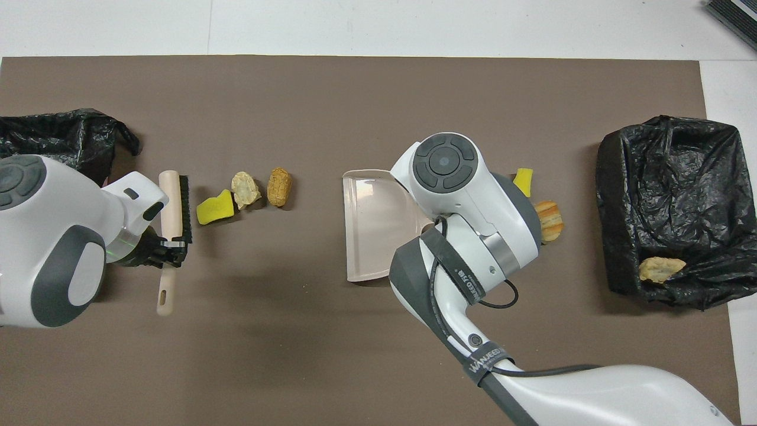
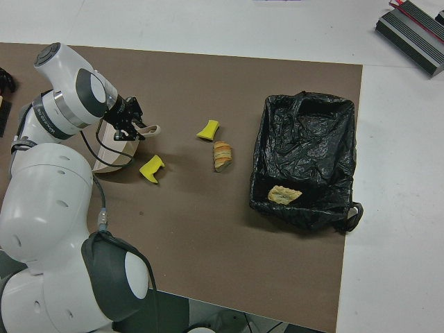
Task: Sweep and dump trash in bin
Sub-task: 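Sweep the sponge and bread pieces into the dustpan with the left gripper's brush, then carry the loaded dustpan with the right gripper over the nearer-right trash bag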
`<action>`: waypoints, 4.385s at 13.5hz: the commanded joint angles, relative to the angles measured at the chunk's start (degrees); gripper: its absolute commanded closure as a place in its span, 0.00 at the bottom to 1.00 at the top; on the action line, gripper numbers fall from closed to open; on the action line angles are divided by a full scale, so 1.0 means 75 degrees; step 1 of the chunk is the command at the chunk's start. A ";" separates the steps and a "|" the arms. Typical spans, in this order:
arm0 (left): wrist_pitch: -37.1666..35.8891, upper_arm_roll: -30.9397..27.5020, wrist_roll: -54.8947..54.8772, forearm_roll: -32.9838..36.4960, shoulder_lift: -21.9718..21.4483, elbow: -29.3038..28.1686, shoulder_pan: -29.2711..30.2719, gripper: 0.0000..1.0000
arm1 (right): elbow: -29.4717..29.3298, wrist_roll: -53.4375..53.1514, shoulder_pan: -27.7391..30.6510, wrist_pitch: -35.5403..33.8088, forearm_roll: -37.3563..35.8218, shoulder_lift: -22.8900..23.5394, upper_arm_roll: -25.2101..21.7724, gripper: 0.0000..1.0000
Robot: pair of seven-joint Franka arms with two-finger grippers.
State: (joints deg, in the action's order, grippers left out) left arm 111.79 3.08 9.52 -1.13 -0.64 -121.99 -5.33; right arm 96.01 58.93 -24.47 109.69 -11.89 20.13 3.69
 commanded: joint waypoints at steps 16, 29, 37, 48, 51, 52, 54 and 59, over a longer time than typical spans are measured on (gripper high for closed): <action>0.1314 0.0141 0.0149 -0.0949 0.1316 0.0738 -0.2088 1.00 | 0.0043 -0.1329 -0.0300 0.0773 -0.0125 0.0316 0.0024 1.00; -0.0265 0.0305 0.2127 -0.1362 0.0415 0.1311 -0.2876 1.00 | 0.0043 -0.0804 0.0109 0.0738 -0.0020 0.0223 0.0024 1.00; -0.1055 0.0433 0.4085 -0.0565 -0.1343 0.0143 -0.3822 1.00 | -0.0448 0.1948 0.1549 0.0131 0.1129 -0.0210 0.0048 1.00; 0.1477 0.0445 0.4450 -0.0576 -0.1286 -0.2426 -0.5032 1.00 | -0.1211 0.4516 0.4641 -0.1347 0.1445 -0.0926 -0.0035 1.00; 0.1548 0.0434 0.4450 -0.0588 -0.1274 -0.2484 -0.4938 1.00 | -0.1223 0.5382 0.5544 -0.1347 0.1259 -0.0926 -0.0093 1.00; 0.1548 0.0434 0.4450 -0.0588 -0.1251 -0.2519 -0.4938 1.00 | -0.1223 0.5698 0.5815 -0.1324 0.0979 -0.0926 -0.0105 1.00; 0.1548 0.0434 0.4450 -0.0588 -0.1239 -0.2532 -0.4903 1.00 | -0.1211 0.6052 0.6284 -0.1137 0.0265 -0.0949 -0.0128 1.00; 0.1490 0.0422 0.4344 -0.0588 -0.1157 -0.2403 -0.4645 0.00 | -0.0955 0.4089 0.6170 -0.0316 -0.2687 -0.1089 -0.0058 1.00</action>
State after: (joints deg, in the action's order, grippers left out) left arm 122.06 6.47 41.97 -6.32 -8.38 -139.07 -41.21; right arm 87.00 95.89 23.20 107.03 -26.33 13.42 2.59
